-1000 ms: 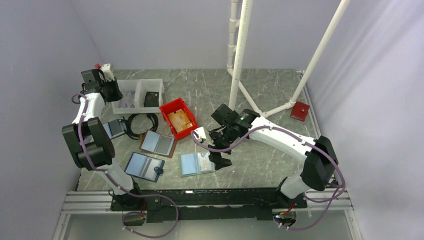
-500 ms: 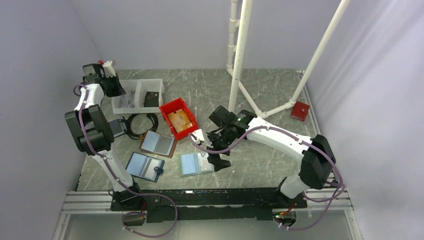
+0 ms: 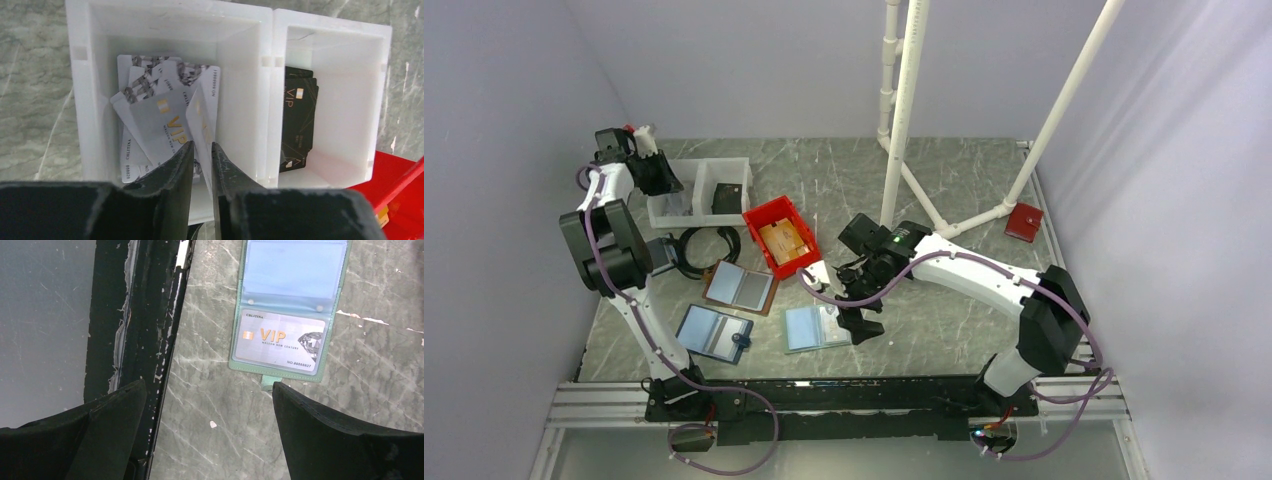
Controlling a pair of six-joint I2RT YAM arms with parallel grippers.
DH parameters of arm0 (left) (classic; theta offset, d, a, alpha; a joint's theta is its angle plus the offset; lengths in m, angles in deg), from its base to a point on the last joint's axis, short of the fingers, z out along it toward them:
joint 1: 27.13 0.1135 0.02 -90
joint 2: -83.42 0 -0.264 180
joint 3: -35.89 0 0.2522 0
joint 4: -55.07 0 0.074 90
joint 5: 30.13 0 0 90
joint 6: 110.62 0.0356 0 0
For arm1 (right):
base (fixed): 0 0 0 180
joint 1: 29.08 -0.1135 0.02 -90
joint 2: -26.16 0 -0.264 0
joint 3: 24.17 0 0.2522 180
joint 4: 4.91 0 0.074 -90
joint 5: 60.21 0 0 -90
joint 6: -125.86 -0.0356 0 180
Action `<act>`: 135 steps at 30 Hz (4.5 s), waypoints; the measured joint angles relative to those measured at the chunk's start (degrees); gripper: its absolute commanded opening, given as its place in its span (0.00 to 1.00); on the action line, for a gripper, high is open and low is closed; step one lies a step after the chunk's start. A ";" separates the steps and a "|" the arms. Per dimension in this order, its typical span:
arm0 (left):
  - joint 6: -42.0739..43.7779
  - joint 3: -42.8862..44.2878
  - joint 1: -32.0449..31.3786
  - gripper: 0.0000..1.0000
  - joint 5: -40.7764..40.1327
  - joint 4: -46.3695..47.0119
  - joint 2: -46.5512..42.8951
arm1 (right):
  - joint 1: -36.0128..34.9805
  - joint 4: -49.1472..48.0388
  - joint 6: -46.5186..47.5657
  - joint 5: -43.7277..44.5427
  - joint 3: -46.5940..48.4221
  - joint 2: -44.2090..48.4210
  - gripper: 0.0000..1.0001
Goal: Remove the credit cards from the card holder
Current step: Place the credit card in the storage box, then remove the credit card from the card holder.
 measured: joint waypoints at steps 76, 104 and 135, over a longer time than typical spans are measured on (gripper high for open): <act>-44.98 -65.90 -46.07 0.90 0.68 8.13 -72.91 | 21.27 -3.41 14.08 -11.72 -23.74 26.51 1.00; -52.89 -75.08 -63.14 0.85 -14.69 29.24 -62.51 | 20.85 -7.41 13.86 -10.71 -25.40 25.53 0.99; -55.12 -78.09 -63.14 0.85 -14.95 32.92 -63.49 | 9.77 -12.48 9.90 -1.36 -17.49 16.13 0.96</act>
